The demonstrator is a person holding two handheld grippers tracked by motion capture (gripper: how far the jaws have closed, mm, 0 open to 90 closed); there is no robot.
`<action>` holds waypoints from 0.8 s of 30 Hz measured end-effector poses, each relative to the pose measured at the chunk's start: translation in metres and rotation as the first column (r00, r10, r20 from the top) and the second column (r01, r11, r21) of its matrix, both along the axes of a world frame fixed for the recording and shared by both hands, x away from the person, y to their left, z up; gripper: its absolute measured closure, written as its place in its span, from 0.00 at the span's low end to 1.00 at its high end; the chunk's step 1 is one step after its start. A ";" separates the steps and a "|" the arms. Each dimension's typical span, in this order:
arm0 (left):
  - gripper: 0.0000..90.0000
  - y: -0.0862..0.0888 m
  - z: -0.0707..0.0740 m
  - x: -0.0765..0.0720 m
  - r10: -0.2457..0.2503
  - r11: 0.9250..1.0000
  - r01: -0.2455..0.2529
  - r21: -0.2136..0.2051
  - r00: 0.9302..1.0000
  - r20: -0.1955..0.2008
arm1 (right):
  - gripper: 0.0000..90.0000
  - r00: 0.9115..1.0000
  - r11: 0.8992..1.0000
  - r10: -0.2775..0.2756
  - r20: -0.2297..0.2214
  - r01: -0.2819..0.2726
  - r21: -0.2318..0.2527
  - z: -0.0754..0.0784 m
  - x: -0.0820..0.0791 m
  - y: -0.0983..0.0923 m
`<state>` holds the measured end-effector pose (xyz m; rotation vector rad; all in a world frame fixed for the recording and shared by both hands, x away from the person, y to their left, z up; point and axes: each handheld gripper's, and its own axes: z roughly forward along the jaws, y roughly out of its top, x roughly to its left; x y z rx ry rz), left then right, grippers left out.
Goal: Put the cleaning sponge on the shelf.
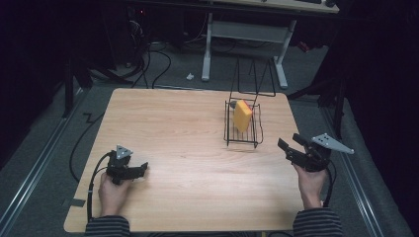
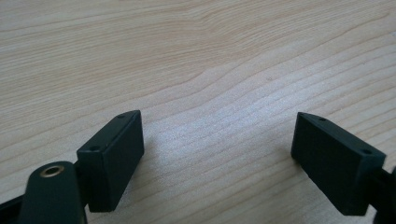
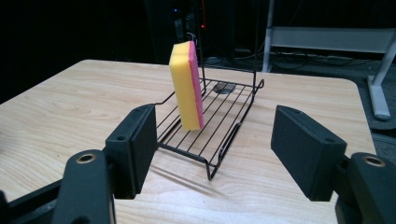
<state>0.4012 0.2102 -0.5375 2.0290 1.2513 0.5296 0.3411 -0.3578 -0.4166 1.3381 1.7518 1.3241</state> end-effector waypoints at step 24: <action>0.20 0.000 0.000 0.000 0.000 1.000 0.000 0.000 1.000 0.000 | 0.38 0.999 0.999 -0.004 -0.042 0.006 0.046 -0.040 -0.013 0.000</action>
